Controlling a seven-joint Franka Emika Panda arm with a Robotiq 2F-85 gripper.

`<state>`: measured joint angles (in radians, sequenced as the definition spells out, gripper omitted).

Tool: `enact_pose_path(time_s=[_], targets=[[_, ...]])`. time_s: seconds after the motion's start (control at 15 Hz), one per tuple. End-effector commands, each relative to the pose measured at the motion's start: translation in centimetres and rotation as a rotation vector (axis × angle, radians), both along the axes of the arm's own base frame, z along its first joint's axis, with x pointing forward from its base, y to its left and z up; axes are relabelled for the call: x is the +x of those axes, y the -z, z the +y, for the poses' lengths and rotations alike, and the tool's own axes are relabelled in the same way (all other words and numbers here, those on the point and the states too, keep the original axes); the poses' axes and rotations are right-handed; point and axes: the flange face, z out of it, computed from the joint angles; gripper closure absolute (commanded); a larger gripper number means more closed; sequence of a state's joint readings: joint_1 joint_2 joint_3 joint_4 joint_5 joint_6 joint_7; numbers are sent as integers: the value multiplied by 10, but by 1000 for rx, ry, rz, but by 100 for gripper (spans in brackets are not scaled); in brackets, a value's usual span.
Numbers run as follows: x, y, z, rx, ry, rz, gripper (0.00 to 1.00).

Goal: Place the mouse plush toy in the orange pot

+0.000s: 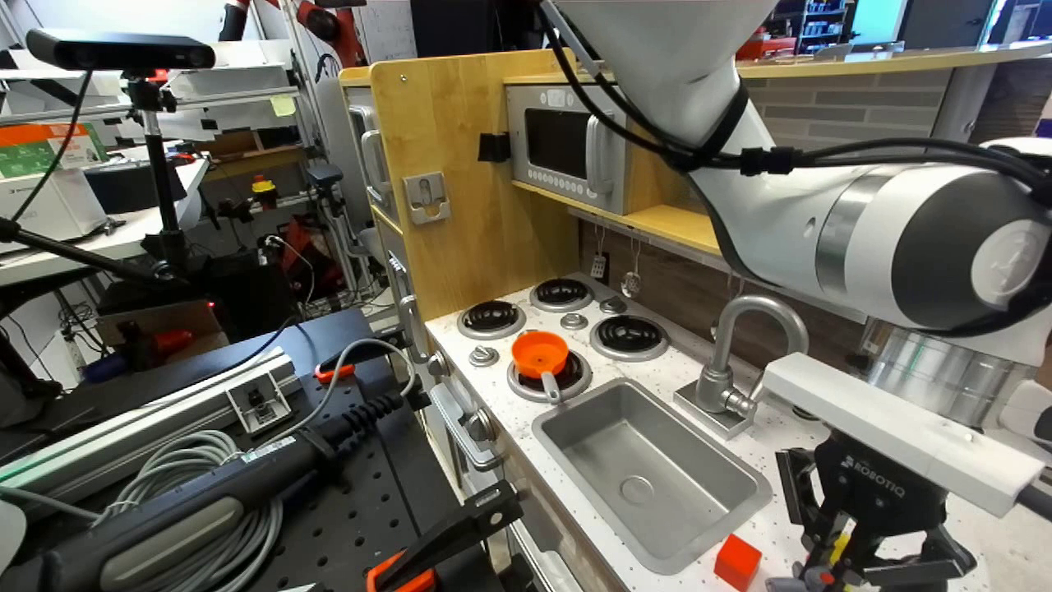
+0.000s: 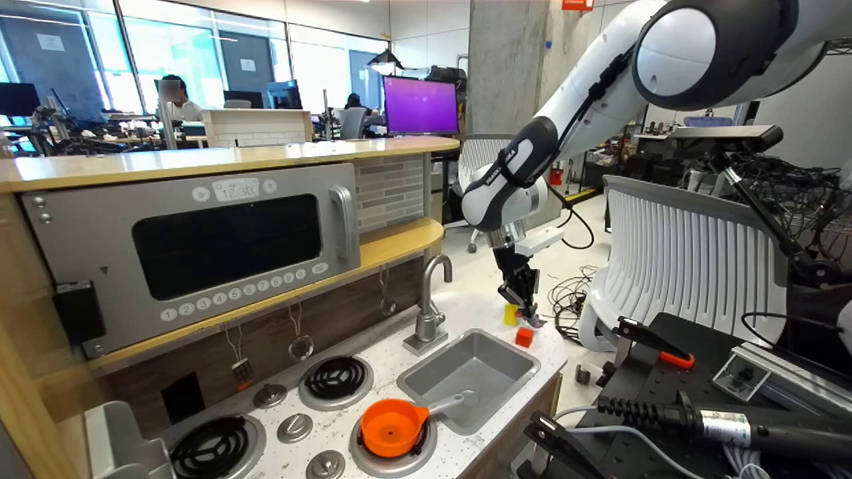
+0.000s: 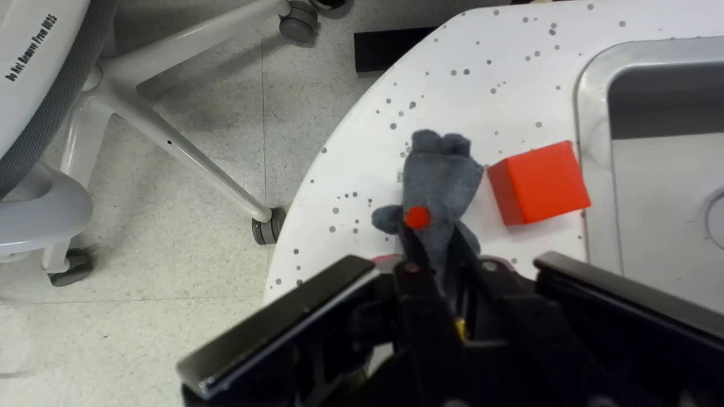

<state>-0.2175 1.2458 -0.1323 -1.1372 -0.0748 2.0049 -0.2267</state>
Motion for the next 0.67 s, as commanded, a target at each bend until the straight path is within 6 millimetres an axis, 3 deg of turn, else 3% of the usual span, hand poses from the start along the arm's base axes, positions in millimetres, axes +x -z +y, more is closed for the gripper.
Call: enact_pose_path(time_s=[0.0, 0.27, 0.6], targets=[[-5, -39, 23, 5, -46, -26, 97], [-8, -75, 54, 13, -100, -100, 97], [-21, -100, 94, 49, -121, -170, 97]])
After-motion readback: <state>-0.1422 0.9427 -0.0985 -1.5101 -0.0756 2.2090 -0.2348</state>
